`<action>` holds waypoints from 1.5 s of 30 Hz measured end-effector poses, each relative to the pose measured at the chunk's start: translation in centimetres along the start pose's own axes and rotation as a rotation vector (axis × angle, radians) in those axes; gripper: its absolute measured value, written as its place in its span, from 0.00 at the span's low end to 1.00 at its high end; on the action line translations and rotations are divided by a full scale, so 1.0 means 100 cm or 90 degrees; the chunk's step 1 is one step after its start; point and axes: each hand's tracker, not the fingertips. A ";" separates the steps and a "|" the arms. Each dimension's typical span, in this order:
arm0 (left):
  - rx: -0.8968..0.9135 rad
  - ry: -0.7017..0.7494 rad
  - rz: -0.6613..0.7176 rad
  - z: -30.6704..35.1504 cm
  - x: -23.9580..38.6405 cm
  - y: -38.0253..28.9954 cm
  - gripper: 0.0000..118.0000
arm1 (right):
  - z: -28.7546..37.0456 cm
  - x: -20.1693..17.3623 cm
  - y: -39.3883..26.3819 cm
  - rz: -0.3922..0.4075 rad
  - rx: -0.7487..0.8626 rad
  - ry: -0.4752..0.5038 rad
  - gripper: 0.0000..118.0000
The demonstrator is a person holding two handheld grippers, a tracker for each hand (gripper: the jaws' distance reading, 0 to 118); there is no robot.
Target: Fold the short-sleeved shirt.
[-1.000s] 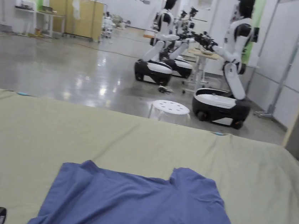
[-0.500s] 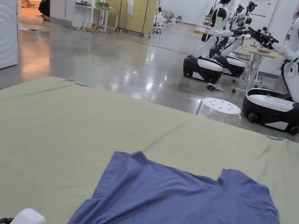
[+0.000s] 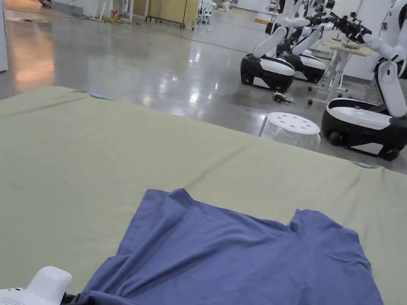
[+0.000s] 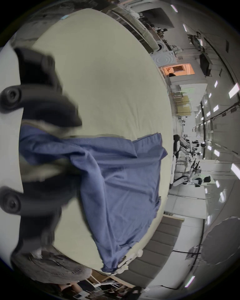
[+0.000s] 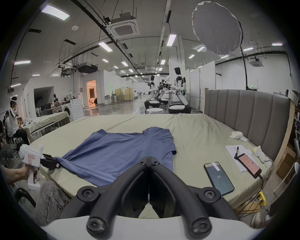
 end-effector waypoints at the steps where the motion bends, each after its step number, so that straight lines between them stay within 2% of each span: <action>1: -0.007 -0.018 0.029 -0.001 -0.001 0.003 0.06 | -0.001 0.002 -0.001 -0.009 -0.003 0.002 0.03; 4: -0.032 -0.061 0.094 -0.005 -0.002 0.005 0.05 | -0.001 0.005 -0.003 -0.016 -0.010 -0.005 0.03; 8: -0.031 -0.061 0.082 -0.001 -0.005 0.006 0.05 | 0.001 0.018 -0.012 -0.011 -0.028 -0.014 0.03; 10: -0.033 -0.067 0.086 0.002 -0.007 0.007 0.05 | -0.006 0.031 -0.021 0.000 -0.070 0.005 0.09; 11: -0.033 -0.066 0.084 0.003 -0.007 0.007 0.05 | -0.011 0.037 -0.026 0.001 -0.098 0.017 0.21; 12: -0.037 -0.064 0.076 0.003 -0.006 0.008 0.05 | -0.019 0.044 -0.033 0.002 -0.134 0.028 0.42; 13: -0.043 -0.065 0.063 0.002 -0.006 0.009 0.05 | -0.029 0.049 -0.040 0.004 -0.173 0.042 0.74; 14: -0.044 -0.061 0.054 0.002 -0.003 0.009 0.05 | -0.039 0.053 -0.048 0.016 -0.210 0.045 0.87; 15: -0.047 -0.058 0.044 0.002 -0.002 0.009 0.05 | -0.048 0.057 -0.057 0.038 -0.242 0.046 0.87; 17: -0.052 -0.055 0.031 0.001 0.002 0.009 0.05 | -0.061 0.060 -0.069 0.065 -0.258 0.034 0.87; 21: -0.056 -0.053 0.029 0.000 0.002 0.009 0.05 | -0.085 0.065 -0.084 0.028 -0.323 0.057 0.87; 22: -0.054 -0.054 0.034 0.000 0.002 0.009 0.05 | -0.085 0.066 -0.085 0.015 -0.315 0.072 0.82; 23: -0.052 -0.054 0.042 0.001 0.001 0.009 0.05 | -0.084 0.066 -0.085 0.015 -0.302 0.069 0.61; 24: -0.050 -0.056 0.055 0.002 0.000 0.008 0.05 | -0.086 0.064 -0.086 0.020 -0.289 0.052 0.24; 25: -0.048 -0.058 0.064 0.003 -0.001 0.007 0.05 | -0.085 0.064 -0.085 0.011 -0.284 0.056 0.08; 26: -0.041 -0.055 0.070 0.005 0.000 0.006 0.05 | -0.086 0.064 -0.084 0.002 -0.291 0.069 0.08; 29: -0.041 -0.066 0.087 0.012 0.004 0.007 0.05 | -0.077 0.059 -0.080 0.022 -0.278 0.061 0.08; 32: -0.024 -0.080 0.087 0.028 0.006 0.011 0.05 | -0.057 0.059 -0.068 -0.006 -0.229 0.064 0.08; 39: 0.026 -0.093 0.055 0.086 0.017 0.030 0.05 | -0.005 0.047 -0.031 -0.008 -0.141 0.047 0.08; 45: 0.037 -0.085 0.033 0.128 0.023 0.033 0.05 | 0.035 0.039 -0.011 -0.013 -0.121 0.034 0.08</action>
